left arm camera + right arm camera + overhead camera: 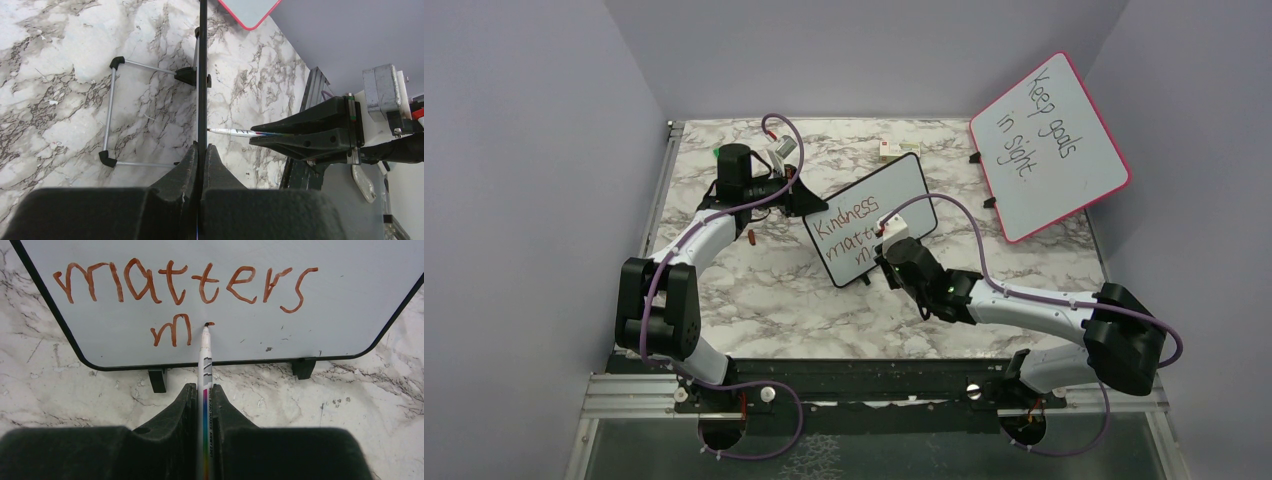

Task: Write a sentence on the whiteboard

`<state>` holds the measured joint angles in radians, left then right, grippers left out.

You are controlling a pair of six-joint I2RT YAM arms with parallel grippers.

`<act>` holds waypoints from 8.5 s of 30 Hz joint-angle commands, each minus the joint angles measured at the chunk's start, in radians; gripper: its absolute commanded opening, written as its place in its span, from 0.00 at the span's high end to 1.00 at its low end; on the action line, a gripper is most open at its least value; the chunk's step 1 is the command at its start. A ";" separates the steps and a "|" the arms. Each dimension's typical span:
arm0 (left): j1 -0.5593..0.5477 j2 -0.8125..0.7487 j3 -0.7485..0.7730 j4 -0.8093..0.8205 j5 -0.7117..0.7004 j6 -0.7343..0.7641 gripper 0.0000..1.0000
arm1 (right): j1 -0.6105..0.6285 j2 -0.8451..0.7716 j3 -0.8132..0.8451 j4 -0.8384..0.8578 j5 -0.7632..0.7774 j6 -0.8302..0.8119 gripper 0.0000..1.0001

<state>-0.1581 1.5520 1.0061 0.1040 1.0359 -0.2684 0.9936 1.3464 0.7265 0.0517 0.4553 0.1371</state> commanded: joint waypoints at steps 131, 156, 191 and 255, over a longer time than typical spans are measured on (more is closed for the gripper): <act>0.000 -0.003 0.002 -0.082 -0.028 0.031 1.00 | -0.035 -0.026 -0.028 0.007 -0.007 -0.026 0.99; 0.000 -0.005 -0.001 -0.084 -0.031 0.032 1.00 | -0.050 -0.091 -0.053 0.003 0.059 -0.027 0.99; 0.000 -0.003 0.002 -0.086 -0.025 0.034 1.00 | -0.063 -0.034 -0.019 0.091 -0.042 -0.048 0.99; -0.001 -0.001 0.000 -0.086 -0.025 0.034 1.00 | -0.124 -0.084 -0.036 0.084 -0.076 -0.055 0.99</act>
<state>-0.1581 1.5475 1.0061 0.0940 1.0279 -0.2607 0.8761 1.2530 0.6594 0.0883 0.4026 0.0986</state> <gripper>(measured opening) 0.019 0.164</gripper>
